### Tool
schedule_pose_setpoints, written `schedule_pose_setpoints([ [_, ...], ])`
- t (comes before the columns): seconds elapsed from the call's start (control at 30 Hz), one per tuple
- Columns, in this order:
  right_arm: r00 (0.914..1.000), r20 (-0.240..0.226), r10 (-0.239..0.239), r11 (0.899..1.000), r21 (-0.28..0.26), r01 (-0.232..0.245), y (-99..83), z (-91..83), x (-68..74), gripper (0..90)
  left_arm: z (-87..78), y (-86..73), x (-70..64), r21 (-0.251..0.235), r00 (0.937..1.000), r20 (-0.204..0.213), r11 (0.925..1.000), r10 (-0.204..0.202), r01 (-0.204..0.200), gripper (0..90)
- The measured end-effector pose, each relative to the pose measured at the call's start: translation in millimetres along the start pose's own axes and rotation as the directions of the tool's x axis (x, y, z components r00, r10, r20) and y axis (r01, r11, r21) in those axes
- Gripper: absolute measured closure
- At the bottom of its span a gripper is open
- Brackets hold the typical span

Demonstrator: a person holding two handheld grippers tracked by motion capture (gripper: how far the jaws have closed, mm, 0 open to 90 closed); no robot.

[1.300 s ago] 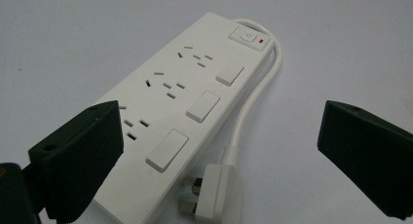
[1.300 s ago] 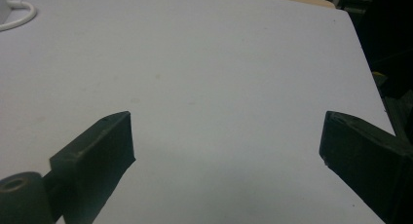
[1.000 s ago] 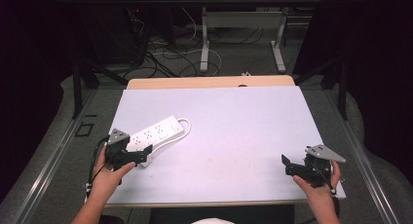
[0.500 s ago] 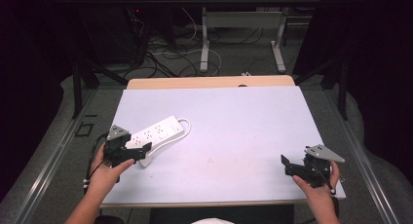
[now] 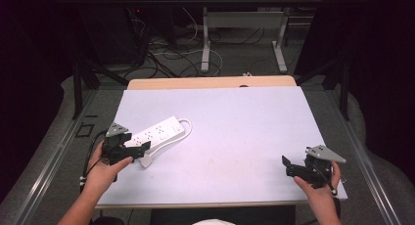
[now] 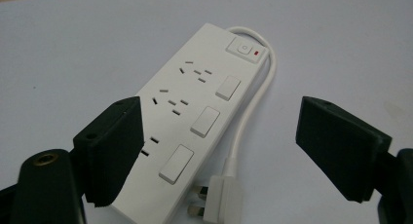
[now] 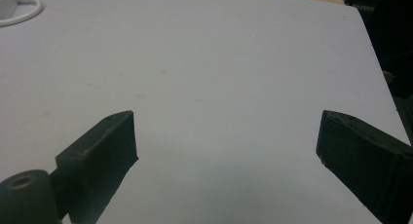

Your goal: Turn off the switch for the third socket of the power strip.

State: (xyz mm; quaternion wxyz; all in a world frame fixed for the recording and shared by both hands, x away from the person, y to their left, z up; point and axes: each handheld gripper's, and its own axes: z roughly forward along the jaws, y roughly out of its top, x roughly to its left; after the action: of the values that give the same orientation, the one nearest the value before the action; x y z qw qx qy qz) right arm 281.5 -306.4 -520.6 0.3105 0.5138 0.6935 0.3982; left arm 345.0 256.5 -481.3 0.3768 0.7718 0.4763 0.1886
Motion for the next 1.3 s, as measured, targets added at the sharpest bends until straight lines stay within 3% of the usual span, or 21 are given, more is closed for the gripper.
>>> schedule_pose_setpoints([
  [0.13, 1.0000, 0.000, -0.002, 1.000, -0.001, 0.002, 0.0, 0.0, 0.3, 7.3, -2.8, 4.8, 2.7, 0.008, 0.9999, -0.014, 0.9999, 0.008, -0.008, 17.8],
  [0.23, 1.0000, 0.000, 0.002, 1.000, 0.002, -0.002, 0.1, 0.0, 0.4, 7.3, -3.8, 8.8, 3.1, -0.002, 0.9998, -0.017, 0.9999, -0.012, 0.012, 17.8],
  [0.37, 1.0000, -0.001, 0.000, 1.000, 0.002, 0.000, 0.1, 0.3, 0.0, 7.4, -7.4, 15.4, 5.9, 0.018, 0.9997, -0.024, 0.9998, 0.000, 0.000, 17.8],
  [0.43, 1.0000, -0.007, 0.003, 1.000, 0.006, -0.003, 0.1, 0.0, 0.2, 7.8, -7.9, 17.8, 5.3, 0.005, 0.9996, -0.021, 0.9998, -0.018, 0.018, 17.8],
  [0.5, 1.0000, -0.003, 0.000, 1.000, 0.002, 0.000, -0.1, 0.6, 0.1, 7.9, -9.6, 20.5, 6.8, 0.010, 0.9995, -0.030, 0.9999, -0.001, 0.002, 17.8],
  [0.63, 1.0000, -0.005, -0.008, 1.000, 0.001, 0.008, 0.0, 0.6, -0.2, 7.9, -11.8, 24.4, 7.9, 0.025, 0.9995, -0.030, 0.9997, -0.006, 0.007, 17.8],
  [0.67, 1.0000, -0.004, -0.004, 1.000, 0.002, 0.004, 0.0, 0.3, 0.1, 7.9, -10.4, 24.3, 7.4, 0.006, 0.9990, -0.041, 0.9998, -0.016, 0.016, 17.8],
  [0.83, 1.0000, -0.009, 0.003, 1.000, 0.007, -0.003, 0.1, 0.1, 0.2, 7.9, -11.9, 27.0, 11.5, 0.033, 0.9989, -0.040, 0.9991, -0.024, 0.025, 18.7],
  [0.87, 1.0000, -0.004, -0.001, 1.000, 0.003, 0.001, 0.0, 0.6, 0.1, 7.9, -11.5, 27.3, 11.4, 0.030, 0.9984, -0.037, 0.9986, -0.043, 0.044, 18.8],
  [0.97, 1.0000, -0.004, -0.003, 1.000, 0.002, 0.003, -0.3, 1.1, -0.1, 7.9, -12.1, 28.9, 15.3, 0.045, 0.9979, -0.043, 0.9977, -0.049, 0.051, 19.4],
  [1.1, 1.0000, -0.006, 0.004, 1.000, 0.005, -0.004, -0.3, 1.4, 0.4, 8.1, -11.0, 30.8, 19.4, 0.074, 0.9943, -0.027, 0.9917, -0.104, 0.105, 22.5],
  [1.3, 0.9999, -0.011, -0.006, 1.000, 0.010, 0.007, -0.5, 1.8, -0.4, 8.2, -10.2, 35.3, 24.6, 0.127, 0.9903, -0.016, 0.9821, -0.138, 0.139, 24.9],
])
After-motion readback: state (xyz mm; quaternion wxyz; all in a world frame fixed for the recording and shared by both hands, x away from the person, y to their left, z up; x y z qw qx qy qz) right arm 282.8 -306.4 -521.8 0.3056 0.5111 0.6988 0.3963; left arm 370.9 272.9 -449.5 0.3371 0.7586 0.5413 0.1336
